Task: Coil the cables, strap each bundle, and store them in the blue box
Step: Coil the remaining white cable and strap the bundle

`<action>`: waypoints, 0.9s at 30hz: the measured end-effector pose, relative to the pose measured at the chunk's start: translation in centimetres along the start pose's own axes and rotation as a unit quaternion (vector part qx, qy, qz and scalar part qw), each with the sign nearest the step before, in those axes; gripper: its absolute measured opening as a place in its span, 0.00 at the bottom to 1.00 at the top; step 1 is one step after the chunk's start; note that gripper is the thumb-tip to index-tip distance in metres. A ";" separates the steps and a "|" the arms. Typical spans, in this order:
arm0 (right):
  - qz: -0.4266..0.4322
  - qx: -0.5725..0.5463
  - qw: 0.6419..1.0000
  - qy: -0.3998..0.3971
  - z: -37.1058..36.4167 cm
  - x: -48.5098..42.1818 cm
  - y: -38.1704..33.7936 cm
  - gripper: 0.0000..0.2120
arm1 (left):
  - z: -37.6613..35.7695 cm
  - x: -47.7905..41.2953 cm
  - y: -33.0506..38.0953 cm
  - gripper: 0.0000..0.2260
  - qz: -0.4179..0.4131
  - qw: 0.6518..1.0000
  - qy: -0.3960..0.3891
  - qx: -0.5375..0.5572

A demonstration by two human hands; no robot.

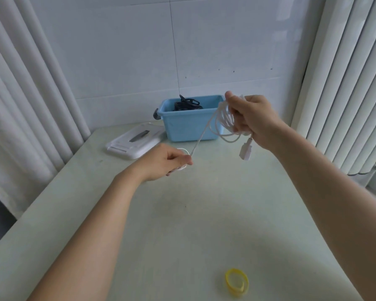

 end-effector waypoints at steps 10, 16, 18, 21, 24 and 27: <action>-0.287 -0.333 0.898 -0.012 2.5 -0.5 4.5 0.25 | 1.3 -0.8 -2.6 0.10 0.039 0.992 0.095 -0.072; -0.247 -0.487 0.838 -0.016 0.7 -1.2 3.4 0.21 | -0.6 -1.0 -1.2 0.10 0.029 0.992 0.055 -0.111; -0.198 -0.456 0.868 0.000 0.4 -1.4 3.2 0.19 | -1.0 -0.9 0.4 0.09 -0.001 0.994 0.037 -0.105; -0.143 -0.321 0.936 0.009 -0.3 -1.5 3.6 0.15 | -0.7 -0.5 2.1 0.07 -0.047 0.996 0.037 -0.068; -0.096 -0.128 0.987 -0.017 -1.7 -1.0 4.3 0.14 | 0.1 -0.1 3.6 0.05 -0.081 0.995 0.063 -0.007; -0.093 0.000 0.986 -0.142 -4.3 0.4 5.2 0.22 | 1.2 0.1 4.6 0.03 -0.112 0.986 0.118 0.028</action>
Point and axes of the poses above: each hand's wrist, its own x-axis away from the middle knuckle, its own z-axis out of the back of the hand, y = z × x, the point moved 6 cm from there along -x, towards the middle knuckle, and after that the axes turned 7 degrees about -x, right-handed, at the moved point
